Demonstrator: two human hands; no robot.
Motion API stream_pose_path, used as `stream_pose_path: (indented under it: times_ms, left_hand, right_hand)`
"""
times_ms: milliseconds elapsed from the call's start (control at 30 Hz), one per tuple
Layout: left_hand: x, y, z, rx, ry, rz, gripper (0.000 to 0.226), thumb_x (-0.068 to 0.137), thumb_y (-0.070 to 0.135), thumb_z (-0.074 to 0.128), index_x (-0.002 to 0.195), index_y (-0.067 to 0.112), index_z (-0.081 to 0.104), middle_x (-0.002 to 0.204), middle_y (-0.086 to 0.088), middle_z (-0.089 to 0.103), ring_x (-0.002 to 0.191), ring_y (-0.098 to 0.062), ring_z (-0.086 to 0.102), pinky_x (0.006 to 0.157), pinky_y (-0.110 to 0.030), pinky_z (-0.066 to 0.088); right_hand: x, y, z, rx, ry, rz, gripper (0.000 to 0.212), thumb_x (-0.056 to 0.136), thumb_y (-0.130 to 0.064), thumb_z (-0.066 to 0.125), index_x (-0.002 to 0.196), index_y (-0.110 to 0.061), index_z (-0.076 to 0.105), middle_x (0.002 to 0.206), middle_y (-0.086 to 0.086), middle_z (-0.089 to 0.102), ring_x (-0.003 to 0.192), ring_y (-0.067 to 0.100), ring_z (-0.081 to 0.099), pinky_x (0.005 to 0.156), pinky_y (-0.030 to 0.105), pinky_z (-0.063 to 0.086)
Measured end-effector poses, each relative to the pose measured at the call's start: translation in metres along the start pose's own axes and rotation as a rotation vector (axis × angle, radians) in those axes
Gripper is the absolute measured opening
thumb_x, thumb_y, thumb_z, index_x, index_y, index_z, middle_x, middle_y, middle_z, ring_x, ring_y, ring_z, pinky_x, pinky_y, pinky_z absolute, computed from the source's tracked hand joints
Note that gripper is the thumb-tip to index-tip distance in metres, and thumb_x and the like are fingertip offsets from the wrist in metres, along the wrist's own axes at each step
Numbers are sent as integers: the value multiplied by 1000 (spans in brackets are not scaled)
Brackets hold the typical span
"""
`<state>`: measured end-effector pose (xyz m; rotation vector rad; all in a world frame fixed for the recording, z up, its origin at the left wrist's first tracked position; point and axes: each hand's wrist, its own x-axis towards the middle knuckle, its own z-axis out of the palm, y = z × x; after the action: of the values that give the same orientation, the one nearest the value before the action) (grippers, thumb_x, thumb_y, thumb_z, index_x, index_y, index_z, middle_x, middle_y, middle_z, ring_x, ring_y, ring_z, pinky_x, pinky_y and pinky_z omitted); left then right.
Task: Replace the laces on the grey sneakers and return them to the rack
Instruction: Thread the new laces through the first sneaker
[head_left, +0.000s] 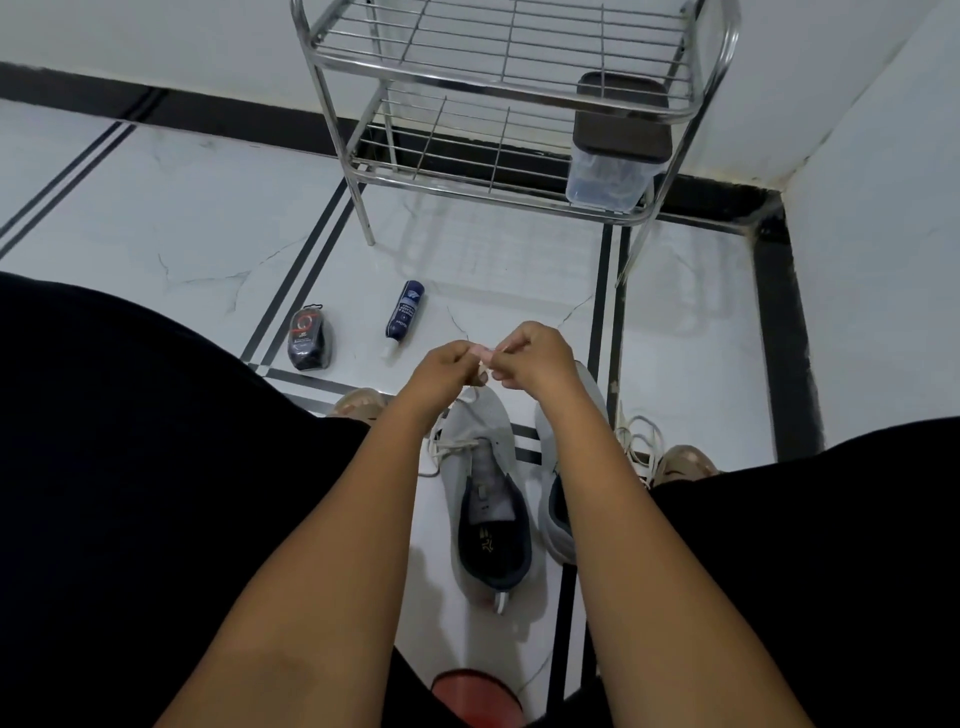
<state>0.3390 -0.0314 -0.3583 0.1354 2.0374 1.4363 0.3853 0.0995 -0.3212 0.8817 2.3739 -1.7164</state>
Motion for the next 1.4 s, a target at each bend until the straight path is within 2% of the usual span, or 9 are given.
stream_pose_path:
  times_ms: [233, 433, 533, 600, 667, 733, 800, 1067, 1400]
  left_hand:
    - [7, -3, 1, 16, 90, -7, 34, 99, 35, 48, 95, 5, 64, 69, 1, 49, 58, -12, 43, 65, -30, 40]
    - [5, -7, 5, -11, 32, -54, 24, 89, 33, 66, 93, 10, 71, 76, 7, 60, 49, -3, 38, 47, -15, 33]
    - [11, -23, 8, 36, 114, -115, 17, 88, 27, 67, 94, 12, 71, 89, 3, 66, 75, -9, 57, 59, -20, 40]
    - [16, -40, 11, 112, 157, -171, 13, 87, 25, 67, 93, 14, 71, 98, -2, 69, 95, -19, 62, 72, -25, 44]
    - [17, -55, 18, 244, 150, -238, 9, 87, 25, 66, 86, 17, 69, 91, -2, 67, 94, -22, 62, 73, -26, 43]
    - [16, -68, 27, 343, 131, -295, 10, 87, 27, 64, 79, 21, 65, 84, 1, 63, 89, -22, 62, 70, -27, 44]
    - [14, -78, 36, 414, 118, -328, 14, 87, 25, 60, 74, 23, 61, 85, 1, 64, 88, -22, 62, 72, -32, 49]
    - [11, -105, 57, 515, 139, -423, 22, 89, 37, 58, 69, 28, 61, 94, -1, 67, 91, -25, 62, 90, -43, 48]
    - [13, -114, 66, 535, 207, -460, 18, 90, 39, 57, 87, 29, 71, 105, -2, 64, 97, -26, 61, 93, -43, 43]
  right_hand:
    - [6, 14, -10, 268, -82, 140, 25, 89, -13, 68, 105, 6, 66, 82, 11, 67, 68, 12, 62, 69, 20, 58]
    - [17, 34, 6, 415, 131, 261, 9, 91, -14, 64, 91, -6, 69, 70, 6, 65, 61, 12, 62, 68, 25, 58]
    - [23, 67, 13, 226, 192, 395, 23, 91, -16, 54, 69, -16, 59, 72, 7, 61, 64, 19, 60, 67, 33, 56]
    - [16, 89, 23, -139, 27, 420, 23, 88, -18, 51, 65, -18, 53, 82, 9, 60, 74, 23, 57, 71, 36, 54]
    - [0, 103, 39, -406, -132, 394, 19, 88, -26, 55, 73, -15, 57, 83, 7, 61, 75, 24, 57, 63, 28, 46]
    - [-11, 115, 51, -512, -157, 305, 18, 88, -30, 59, 88, -14, 68, 92, 6, 65, 86, 25, 61, 71, 28, 49]
    - [-12, 122, 53, -539, -121, 243, 19, 90, -24, 56, 96, -16, 73, 102, 9, 68, 96, 29, 62, 82, 32, 53]
    - [-2, 138, 45, -357, -93, 286, 22, 93, -19, 59, 109, -16, 73, 116, 6, 69, 107, 24, 61, 90, 24, 48]
    - [2, 145, 46, -283, -37, 329, 24, 93, -14, 59, 113, -14, 72, 117, 5, 69, 106, 20, 63, 80, 14, 41]
